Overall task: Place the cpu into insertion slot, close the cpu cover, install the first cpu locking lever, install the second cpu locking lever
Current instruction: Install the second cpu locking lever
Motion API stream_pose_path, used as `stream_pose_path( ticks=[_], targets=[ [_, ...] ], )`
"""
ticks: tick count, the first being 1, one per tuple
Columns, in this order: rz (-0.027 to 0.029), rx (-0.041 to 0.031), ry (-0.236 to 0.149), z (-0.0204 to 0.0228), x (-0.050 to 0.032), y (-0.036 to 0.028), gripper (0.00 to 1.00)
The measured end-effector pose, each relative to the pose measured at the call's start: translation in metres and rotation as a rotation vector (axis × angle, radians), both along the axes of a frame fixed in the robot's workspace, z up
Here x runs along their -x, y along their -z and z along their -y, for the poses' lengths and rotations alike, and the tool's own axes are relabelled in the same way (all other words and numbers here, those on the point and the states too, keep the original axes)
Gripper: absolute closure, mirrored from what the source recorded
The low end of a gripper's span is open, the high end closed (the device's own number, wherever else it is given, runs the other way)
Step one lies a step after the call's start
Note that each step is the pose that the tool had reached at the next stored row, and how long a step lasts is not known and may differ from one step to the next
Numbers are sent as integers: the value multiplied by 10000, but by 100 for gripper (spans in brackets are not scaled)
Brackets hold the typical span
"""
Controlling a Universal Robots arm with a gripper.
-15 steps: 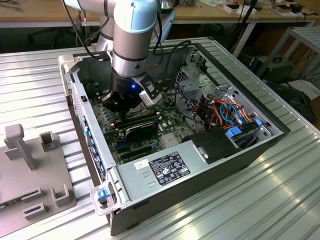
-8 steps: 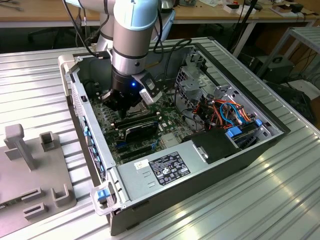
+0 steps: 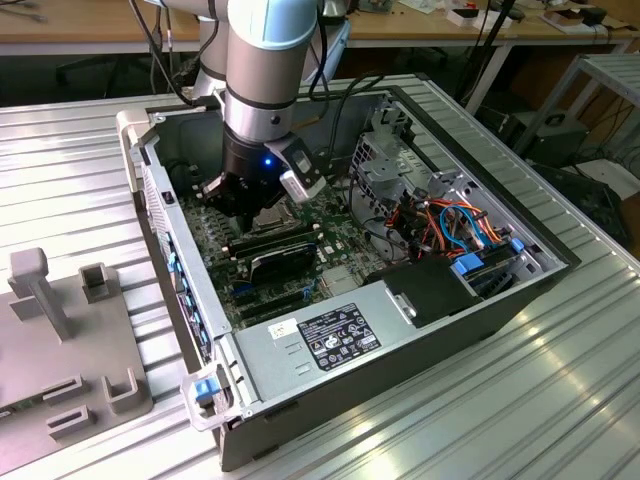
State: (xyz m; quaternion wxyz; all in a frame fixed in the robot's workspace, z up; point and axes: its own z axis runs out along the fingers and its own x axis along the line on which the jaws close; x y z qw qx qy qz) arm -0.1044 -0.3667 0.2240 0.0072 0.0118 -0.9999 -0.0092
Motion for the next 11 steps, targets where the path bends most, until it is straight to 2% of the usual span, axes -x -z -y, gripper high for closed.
stream_pose_path(
  ticks=[3,11],
  targets=[
    [0,-1,-2,-2,-15,-27,89],
    [0,0,-2,-1,-23,-28,89]
  ],
)
